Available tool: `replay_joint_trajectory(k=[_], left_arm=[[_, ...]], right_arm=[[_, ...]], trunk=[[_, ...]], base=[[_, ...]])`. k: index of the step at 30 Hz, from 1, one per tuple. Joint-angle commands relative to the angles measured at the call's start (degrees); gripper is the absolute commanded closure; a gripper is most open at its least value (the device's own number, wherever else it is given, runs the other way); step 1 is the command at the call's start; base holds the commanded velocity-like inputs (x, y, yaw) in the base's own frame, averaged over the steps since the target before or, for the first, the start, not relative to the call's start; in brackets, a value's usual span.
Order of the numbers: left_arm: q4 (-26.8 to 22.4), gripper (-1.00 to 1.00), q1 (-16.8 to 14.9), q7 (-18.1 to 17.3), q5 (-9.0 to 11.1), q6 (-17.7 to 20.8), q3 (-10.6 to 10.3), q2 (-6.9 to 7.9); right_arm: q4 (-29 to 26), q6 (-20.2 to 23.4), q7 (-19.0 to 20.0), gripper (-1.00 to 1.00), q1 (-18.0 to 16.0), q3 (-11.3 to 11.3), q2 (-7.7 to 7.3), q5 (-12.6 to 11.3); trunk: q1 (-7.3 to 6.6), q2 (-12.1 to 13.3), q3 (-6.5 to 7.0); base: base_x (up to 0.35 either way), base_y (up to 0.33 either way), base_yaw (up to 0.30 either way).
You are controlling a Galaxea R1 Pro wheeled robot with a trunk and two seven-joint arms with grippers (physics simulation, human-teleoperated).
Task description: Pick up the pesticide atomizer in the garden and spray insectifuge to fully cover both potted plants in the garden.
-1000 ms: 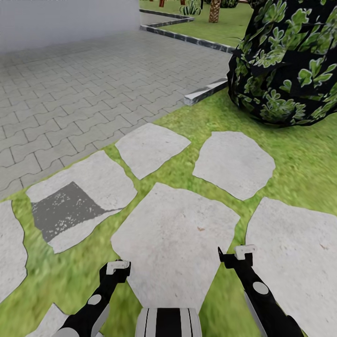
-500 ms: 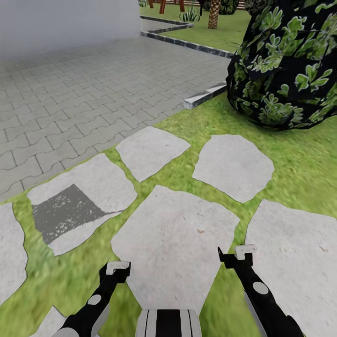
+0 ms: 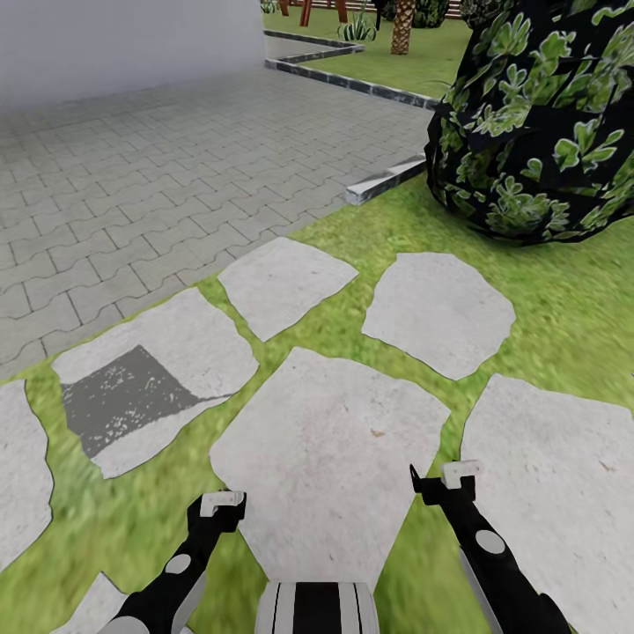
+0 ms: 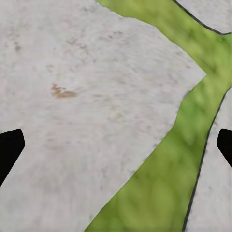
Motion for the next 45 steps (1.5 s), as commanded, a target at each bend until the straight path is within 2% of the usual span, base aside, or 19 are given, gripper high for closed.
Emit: replay_joint_trajectory(k=[1,4,5,31,45], left_arm=[[0.05,-1.0,-0.02,0.11,-0.03,-0.19,-0.03,0.0],[0.05,-1.0,-0.02,0.11,-0.06,-0.19,-0.02,0.03],[0.05,1.0,-0.02,0.11,-0.06,-0.19,-0.01,0.06],[-0.18,1.0,-0.02,-0.02,0.11,-0.19,-0.09,0.17],[-0.18,1.0,-0.02,-0.07,0.09,-0.06,-0.19,0.28]], right_arm=[[-0.02,0.04,0.03,-1.0,-0.01,-0.01,-0.02,0.44],[-0.02,0.05,0.03,-1.0,-0.01,-0.01,-0.01,0.44],[-0.02,0.04,0.03,-1.0,-0.01,-0.01,-0.03,0.44],[-0.02,0.05,0.03,-1.0,-0.01,-0.01,-0.02,0.44],[-0.04,-0.01,0.03,-1.0,-0.01,0.0,0.03,0.44]], trunk=[[-0.01,-0.01,-0.03],[-0.01,-0.01,-0.03],[-0.01,-0.01,-0.03],[-0.01,-0.01,-0.03],[-0.37,0.18,3.07]], base=[[0.0,0.0,0.0],[0.0,0.0,0.0],[0.0,0.0,0.0],[0.0,0.0,0.0],[0.0,0.0,0.0]])
